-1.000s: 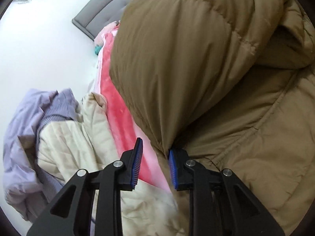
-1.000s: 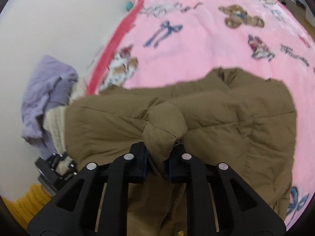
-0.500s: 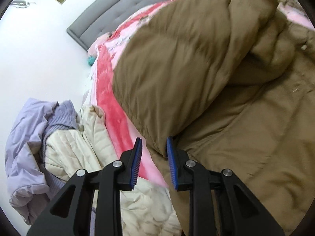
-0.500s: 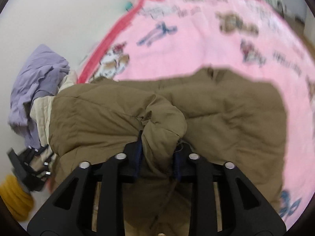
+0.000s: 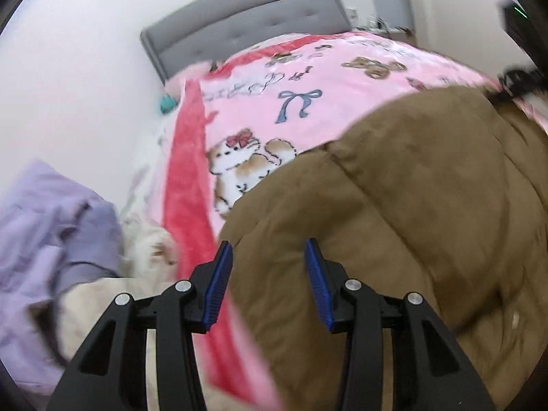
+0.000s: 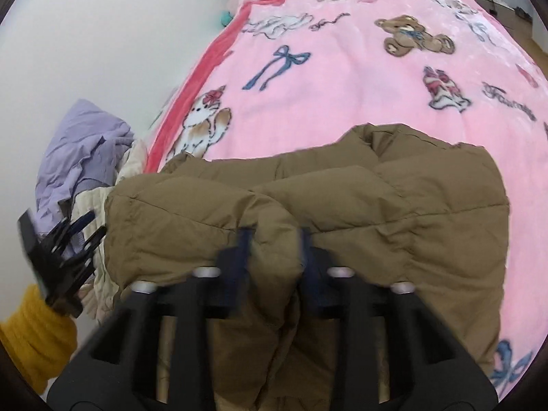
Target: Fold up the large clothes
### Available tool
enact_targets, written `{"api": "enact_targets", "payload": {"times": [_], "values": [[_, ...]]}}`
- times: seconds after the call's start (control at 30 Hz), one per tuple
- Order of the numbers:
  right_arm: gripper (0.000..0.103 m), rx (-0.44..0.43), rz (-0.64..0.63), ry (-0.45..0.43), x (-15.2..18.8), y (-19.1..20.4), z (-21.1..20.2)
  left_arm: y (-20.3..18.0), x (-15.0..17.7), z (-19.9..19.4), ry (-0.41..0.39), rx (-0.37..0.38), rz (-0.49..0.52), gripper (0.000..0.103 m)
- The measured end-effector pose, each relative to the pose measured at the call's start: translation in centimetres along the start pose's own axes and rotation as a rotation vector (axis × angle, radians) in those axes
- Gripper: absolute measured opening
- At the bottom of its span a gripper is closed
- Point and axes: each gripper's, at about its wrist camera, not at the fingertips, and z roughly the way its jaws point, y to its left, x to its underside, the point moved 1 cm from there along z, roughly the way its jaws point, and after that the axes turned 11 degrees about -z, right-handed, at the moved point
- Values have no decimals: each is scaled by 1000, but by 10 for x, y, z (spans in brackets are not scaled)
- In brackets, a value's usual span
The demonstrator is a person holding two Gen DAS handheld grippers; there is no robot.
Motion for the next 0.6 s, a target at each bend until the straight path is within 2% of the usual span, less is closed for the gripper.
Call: {"api": "enact_targets", "payload": {"times": [0.07,0.13,0.23,0.33,0.47,0.6], "values": [[12,23,-24,-35,-7,5,-11,2,-13,14,7,16,-65,44],[12,56,-49,-83,-20,9,-26,-1,-16,21,24,4,-90,44],[12,77,-10,15,-28,0,-12,-7,-12,38,66,-13,-91,44],[13,62,30,112,-11,-7,19,-8,2,55,118,-21,-119,44],[15,69,32,109,10,-11,41,1,15,68,162,-12,-189,44],[15,-5,167,101,23,-34,55,-7,20,71,161,-37,-147,44]]}}
